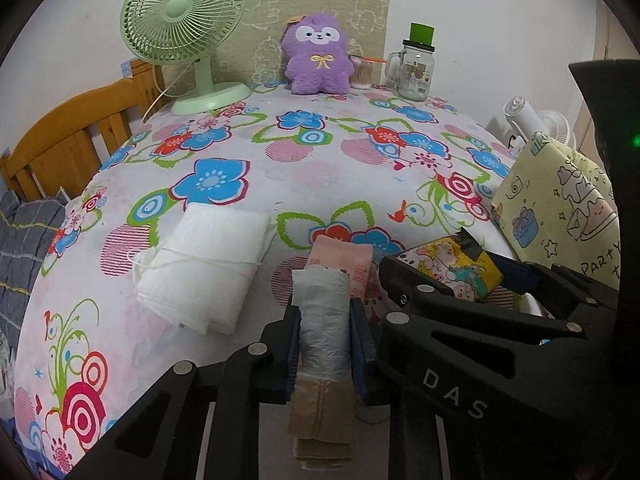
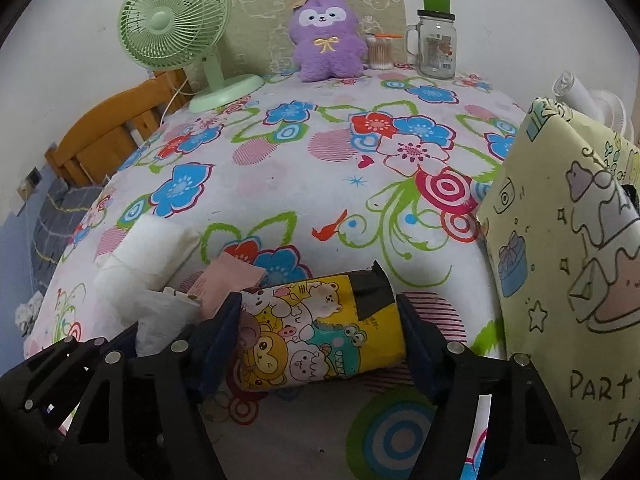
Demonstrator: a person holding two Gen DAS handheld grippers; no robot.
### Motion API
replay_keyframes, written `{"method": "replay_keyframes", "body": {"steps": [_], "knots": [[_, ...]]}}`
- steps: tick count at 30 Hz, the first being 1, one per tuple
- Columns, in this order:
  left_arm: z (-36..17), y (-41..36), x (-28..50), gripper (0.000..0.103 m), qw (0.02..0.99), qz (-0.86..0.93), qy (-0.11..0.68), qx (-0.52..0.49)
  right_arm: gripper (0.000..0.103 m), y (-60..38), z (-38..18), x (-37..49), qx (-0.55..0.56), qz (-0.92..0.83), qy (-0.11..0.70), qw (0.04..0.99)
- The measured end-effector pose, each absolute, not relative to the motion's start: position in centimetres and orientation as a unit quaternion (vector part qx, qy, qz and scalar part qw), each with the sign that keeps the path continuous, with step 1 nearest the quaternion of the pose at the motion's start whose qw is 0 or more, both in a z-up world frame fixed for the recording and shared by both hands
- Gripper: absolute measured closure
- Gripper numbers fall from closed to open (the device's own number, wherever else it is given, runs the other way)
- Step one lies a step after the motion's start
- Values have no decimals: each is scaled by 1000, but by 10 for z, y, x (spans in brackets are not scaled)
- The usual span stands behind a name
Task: Organize soft objects
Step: 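Lift the white roll and yellow pouch and carry both over the fabric box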
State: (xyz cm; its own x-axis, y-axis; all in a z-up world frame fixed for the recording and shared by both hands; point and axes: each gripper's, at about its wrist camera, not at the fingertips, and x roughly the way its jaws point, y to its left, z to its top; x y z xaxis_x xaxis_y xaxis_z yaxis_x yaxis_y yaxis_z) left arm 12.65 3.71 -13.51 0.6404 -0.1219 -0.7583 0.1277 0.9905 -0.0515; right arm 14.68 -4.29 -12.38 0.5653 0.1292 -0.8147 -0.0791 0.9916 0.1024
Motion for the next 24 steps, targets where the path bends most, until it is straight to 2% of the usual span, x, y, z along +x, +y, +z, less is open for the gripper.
{"method": "replay_keyframes", "body": {"steps": [24], "knots": [[-92,33,84,84,926,-74,369,-8,29,-40,-67,100,17,70,405,911]]}}
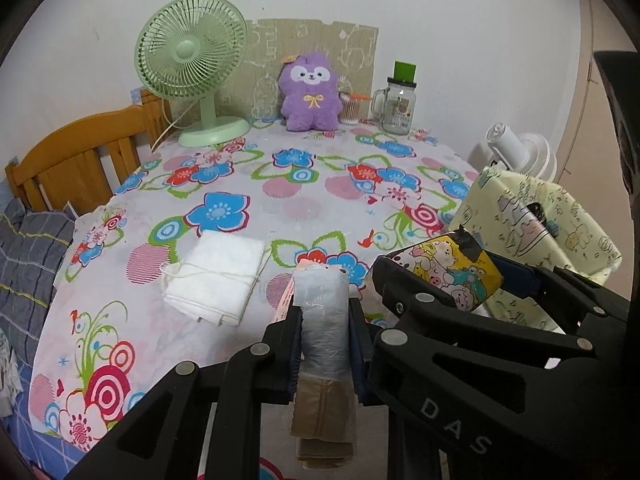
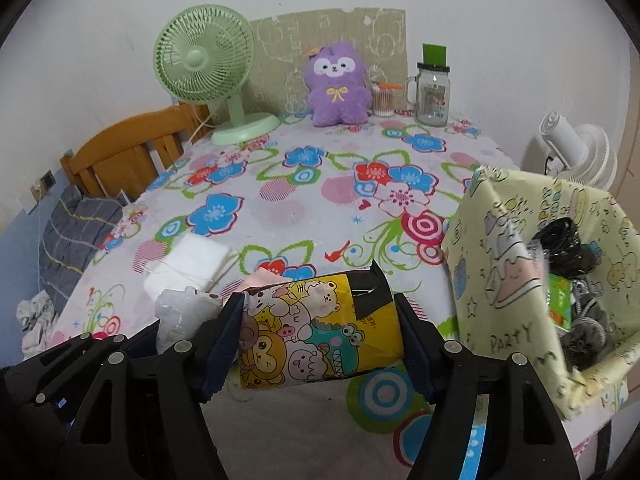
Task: Organize soft objects
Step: 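Lift the white roll and yellow pouch and carry both over the fabric box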
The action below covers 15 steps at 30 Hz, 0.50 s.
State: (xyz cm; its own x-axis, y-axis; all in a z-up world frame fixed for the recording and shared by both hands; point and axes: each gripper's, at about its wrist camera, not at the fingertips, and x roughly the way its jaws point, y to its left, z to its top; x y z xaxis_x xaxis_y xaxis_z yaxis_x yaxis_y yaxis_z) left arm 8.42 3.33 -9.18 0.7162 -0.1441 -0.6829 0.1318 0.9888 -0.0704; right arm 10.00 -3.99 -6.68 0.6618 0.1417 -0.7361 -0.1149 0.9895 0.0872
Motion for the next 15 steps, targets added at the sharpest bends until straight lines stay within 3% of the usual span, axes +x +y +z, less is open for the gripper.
{"method": "replay_keyframes", "body": {"steps": [15], "knots": [[-49,33,58,84,941,-69,331,-9,29,-37,-15,71,7,74,368,927]]}}
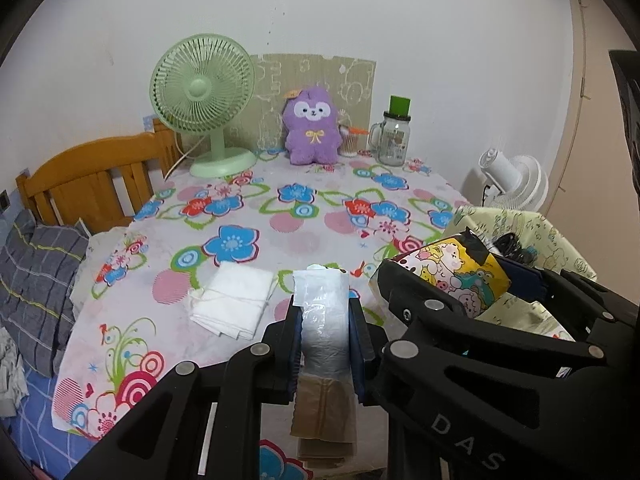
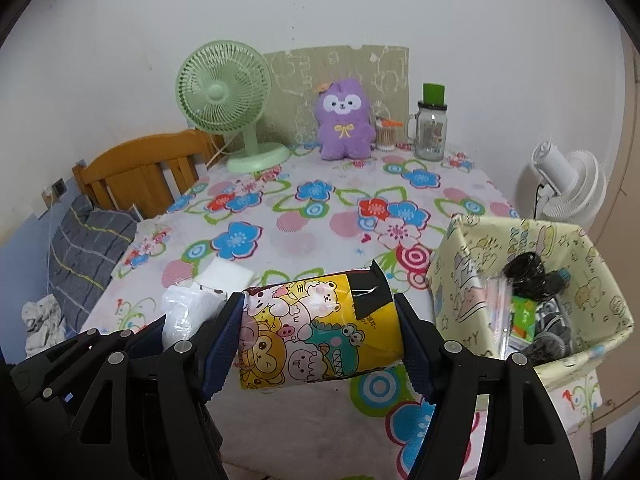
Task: Organize soft objects
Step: 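Lift the white roll and yellow pouch and carry both over the fabric box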
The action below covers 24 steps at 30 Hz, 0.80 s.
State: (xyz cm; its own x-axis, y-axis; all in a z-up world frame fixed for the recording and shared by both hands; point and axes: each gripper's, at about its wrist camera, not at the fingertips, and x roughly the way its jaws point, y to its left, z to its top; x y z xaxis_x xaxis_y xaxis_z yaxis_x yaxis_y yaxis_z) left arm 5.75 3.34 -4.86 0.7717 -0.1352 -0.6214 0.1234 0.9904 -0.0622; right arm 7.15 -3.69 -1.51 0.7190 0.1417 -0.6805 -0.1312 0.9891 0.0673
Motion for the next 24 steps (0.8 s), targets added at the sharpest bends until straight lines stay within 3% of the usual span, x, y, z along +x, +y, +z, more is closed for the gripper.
{"method": "replay_keyframes", "body": {"steps": [24], "knots": [[-1,-10,59,84,950,-76,303,6,29,-80,39,69,7,67,338,939]]}}
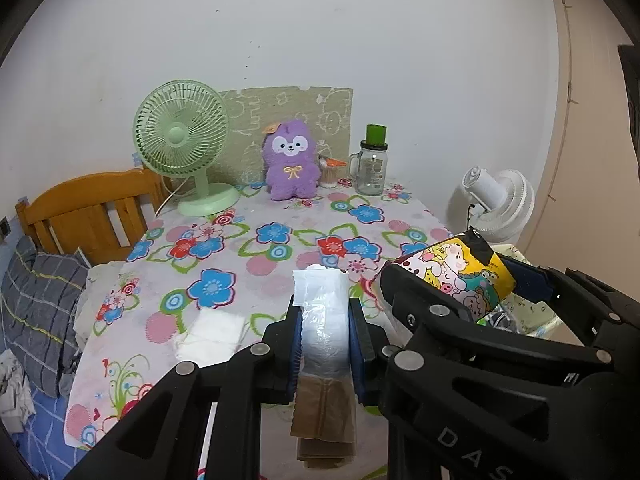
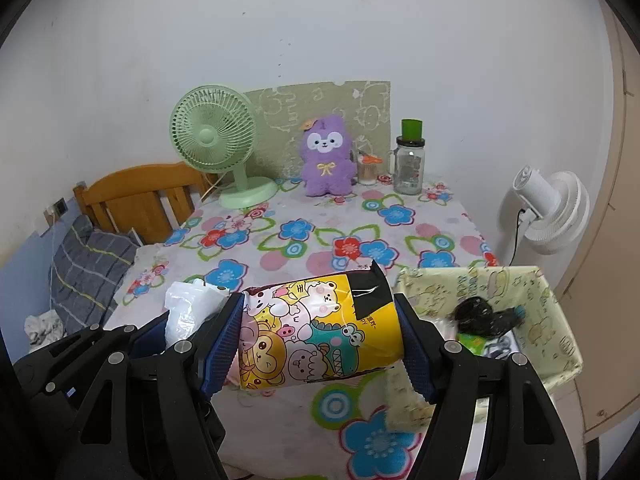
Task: Organize soft objects
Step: 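Lift the white roll and yellow pouch and carry both over the fabric box, then lower both tools into the box and open them to drop the roll and pouch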
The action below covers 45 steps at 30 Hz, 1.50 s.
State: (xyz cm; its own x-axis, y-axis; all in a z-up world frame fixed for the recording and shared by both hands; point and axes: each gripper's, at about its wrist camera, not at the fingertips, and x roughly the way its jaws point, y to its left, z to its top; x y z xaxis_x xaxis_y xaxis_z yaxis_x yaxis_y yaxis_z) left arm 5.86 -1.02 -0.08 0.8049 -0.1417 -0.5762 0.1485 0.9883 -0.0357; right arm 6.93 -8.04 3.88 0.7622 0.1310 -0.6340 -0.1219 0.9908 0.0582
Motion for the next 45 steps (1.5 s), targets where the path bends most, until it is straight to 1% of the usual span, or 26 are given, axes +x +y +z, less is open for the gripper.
{"method": "replay_keyframes", "body": {"steps": [14,30,45], "knots": [[3,-62,72,84,946,-105,306,17,29,-131,45,78,6,53,336,940],[-7,-129,94,84,940,-133,313,29,29,-198,36,93,17,18,341,940],[-21,-175,113,83,928,-169,331,33,29,-245,23,105,28,-5,354,935]]}}
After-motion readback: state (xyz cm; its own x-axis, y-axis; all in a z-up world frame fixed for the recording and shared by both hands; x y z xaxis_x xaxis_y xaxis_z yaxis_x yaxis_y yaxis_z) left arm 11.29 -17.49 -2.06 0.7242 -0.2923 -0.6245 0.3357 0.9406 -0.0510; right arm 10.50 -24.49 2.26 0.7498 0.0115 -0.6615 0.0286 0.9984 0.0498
